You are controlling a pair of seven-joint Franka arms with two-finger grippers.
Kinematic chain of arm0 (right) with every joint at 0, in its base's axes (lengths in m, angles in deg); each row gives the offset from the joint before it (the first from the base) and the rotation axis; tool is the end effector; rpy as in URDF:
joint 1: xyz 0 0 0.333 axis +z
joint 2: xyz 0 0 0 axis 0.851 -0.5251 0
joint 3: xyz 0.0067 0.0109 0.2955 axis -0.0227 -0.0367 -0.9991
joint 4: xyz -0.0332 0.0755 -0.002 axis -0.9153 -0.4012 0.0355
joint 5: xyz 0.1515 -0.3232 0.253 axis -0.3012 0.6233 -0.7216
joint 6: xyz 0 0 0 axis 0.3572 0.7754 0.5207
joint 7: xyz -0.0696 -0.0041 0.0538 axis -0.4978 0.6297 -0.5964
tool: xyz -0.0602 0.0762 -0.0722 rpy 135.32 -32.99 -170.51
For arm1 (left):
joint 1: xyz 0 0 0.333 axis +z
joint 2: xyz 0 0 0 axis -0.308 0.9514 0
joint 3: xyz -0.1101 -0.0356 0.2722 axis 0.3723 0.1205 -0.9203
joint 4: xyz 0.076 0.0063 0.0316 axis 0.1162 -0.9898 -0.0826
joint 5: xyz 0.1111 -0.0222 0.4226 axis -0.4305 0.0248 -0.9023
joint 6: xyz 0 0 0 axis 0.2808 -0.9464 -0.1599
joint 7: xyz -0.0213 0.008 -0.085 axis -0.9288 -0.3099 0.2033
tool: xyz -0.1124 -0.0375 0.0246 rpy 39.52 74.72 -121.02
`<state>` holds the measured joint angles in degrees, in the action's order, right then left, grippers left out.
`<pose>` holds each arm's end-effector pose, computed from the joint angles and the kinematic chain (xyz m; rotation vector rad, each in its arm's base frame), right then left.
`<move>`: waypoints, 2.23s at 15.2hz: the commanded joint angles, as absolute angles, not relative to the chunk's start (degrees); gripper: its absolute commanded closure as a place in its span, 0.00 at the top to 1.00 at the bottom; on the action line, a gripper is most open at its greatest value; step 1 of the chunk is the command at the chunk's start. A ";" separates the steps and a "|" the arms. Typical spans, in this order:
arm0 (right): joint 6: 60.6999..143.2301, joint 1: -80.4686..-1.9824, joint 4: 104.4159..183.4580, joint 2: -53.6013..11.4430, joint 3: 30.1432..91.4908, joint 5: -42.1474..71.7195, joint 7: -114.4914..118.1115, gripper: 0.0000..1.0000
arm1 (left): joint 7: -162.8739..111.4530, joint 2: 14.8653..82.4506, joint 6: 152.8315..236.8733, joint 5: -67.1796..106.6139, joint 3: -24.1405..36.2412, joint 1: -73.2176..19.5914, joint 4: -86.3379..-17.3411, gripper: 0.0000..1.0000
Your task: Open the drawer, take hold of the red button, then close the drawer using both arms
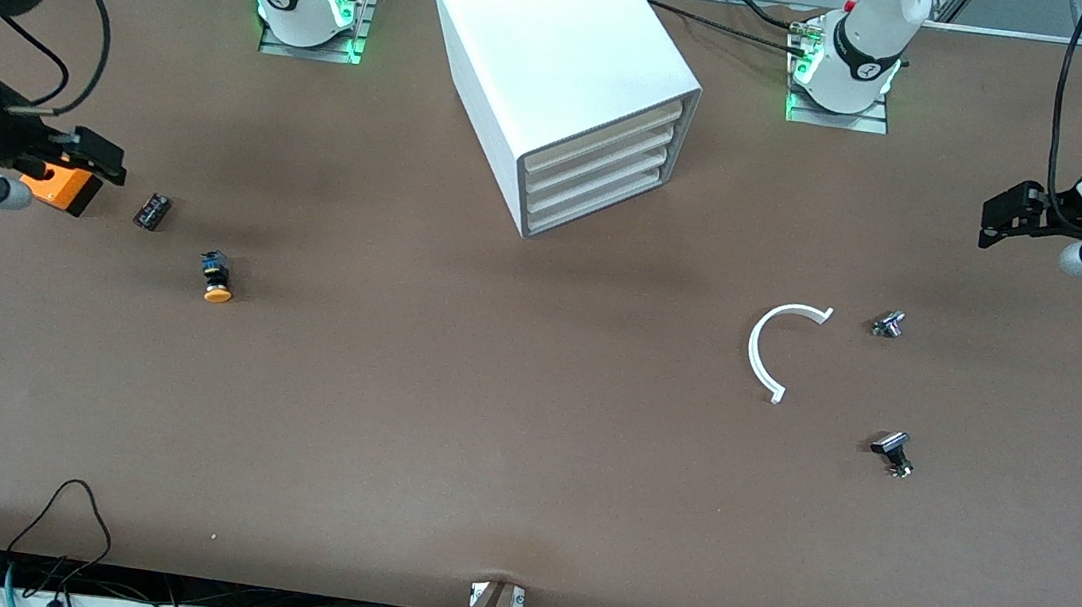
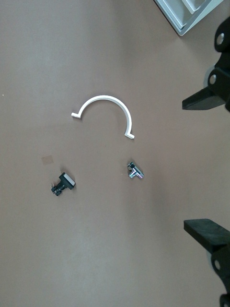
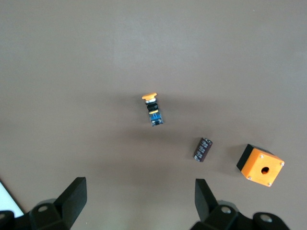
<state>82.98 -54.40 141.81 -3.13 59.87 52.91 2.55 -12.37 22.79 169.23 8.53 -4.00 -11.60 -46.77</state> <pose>0.6235 -0.0071 0.4798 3.1119 0.1063 -0.1608 0.5974 -0.0148 0.5545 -3.0945 0.2392 0.0824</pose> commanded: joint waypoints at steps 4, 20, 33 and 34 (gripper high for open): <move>82.14 -52.09 138.96 -4.91 60.11 52.25 2.01 1.00 | -13.02 23.56 167.87 8.88 -4.01 -12.05 -44.15 1.00; 86.35 -48.75 138.78 -11.41 59.85 48.12 -3.44 1.00 | -10.39 37.27 167.78 23.79 -2.96 -9.76 -52.56 1.00; 92.16 -42.51 137.12 -14.49 59.76 47.06 -15.74 1.00 | 3.59 43.25 186.58 59.92 9.43 -15.55 -78.25 0.99; 92.16 -42.16 136.68 -14.49 59.76 47.06 -16.09 1.00 | 3.59 43.08 186.41 61.77 9.52 -16.70 -78.25 0.98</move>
